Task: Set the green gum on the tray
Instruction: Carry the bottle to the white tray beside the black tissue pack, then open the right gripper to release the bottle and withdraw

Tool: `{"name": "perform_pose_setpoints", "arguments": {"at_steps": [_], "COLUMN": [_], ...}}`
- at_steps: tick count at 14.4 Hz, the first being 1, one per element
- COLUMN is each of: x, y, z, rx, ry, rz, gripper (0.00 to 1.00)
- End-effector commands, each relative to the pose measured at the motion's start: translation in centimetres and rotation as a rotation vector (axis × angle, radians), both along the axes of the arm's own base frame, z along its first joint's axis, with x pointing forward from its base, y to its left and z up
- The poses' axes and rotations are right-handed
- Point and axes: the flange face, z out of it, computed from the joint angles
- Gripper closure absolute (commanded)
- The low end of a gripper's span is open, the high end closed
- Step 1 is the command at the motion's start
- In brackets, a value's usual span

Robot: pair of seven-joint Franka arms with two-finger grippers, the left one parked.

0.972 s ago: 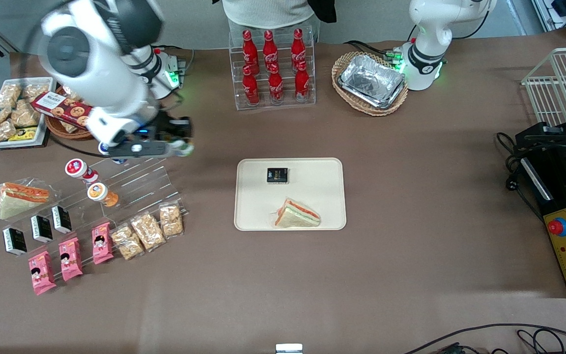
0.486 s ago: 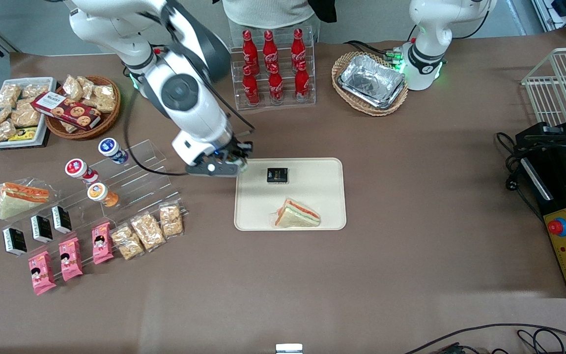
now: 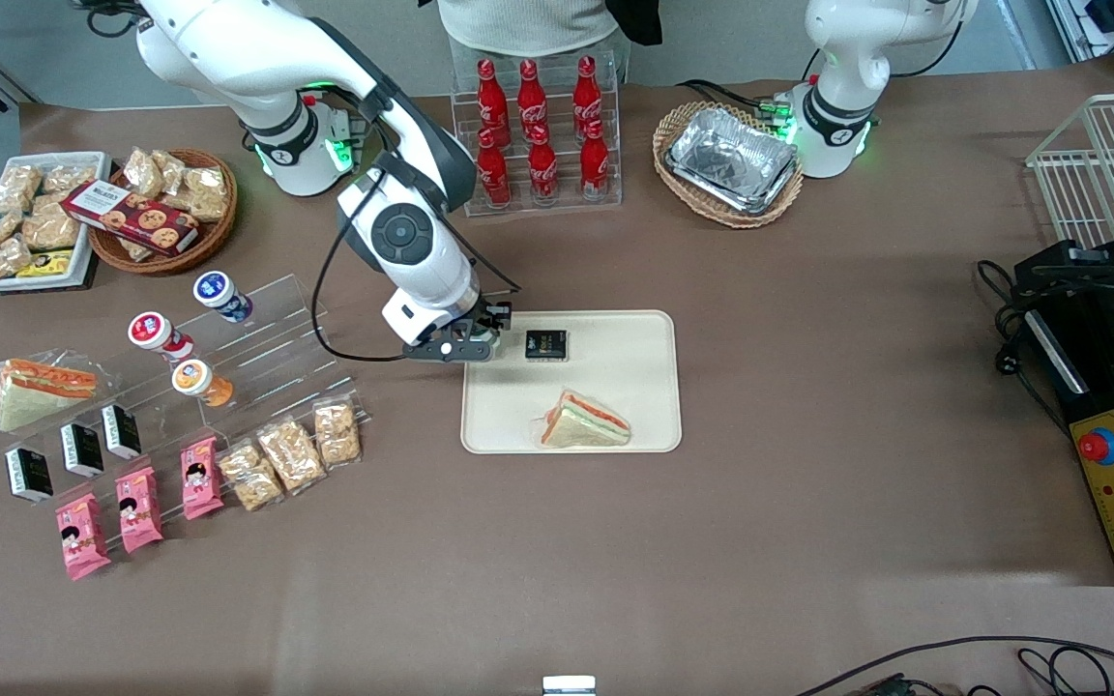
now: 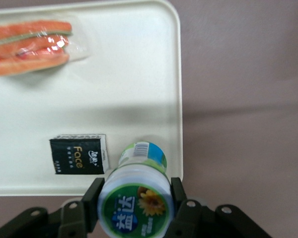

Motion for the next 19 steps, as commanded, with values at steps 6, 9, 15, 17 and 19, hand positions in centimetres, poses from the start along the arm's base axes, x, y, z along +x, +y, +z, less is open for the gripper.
{"name": "perform_pose_setpoints", "arguments": {"at_steps": [6,9,15,17,19], "x": [-1.0,-1.3,-1.3,-1.2,-0.9], "y": [0.9,1.3,1.3,1.2,0.9], "z": [-6.0,-7.1,-7.2,-7.3,-6.8], "rx": [0.022,0.030,0.024,0.022,0.020], "ry": [-0.005,-0.002,0.003,0.003,-0.008], "rz": [0.008,0.002,-0.031,-0.031,-0.028], "gripper": [0.92,0.91,0.02,0.01,0.01]}}
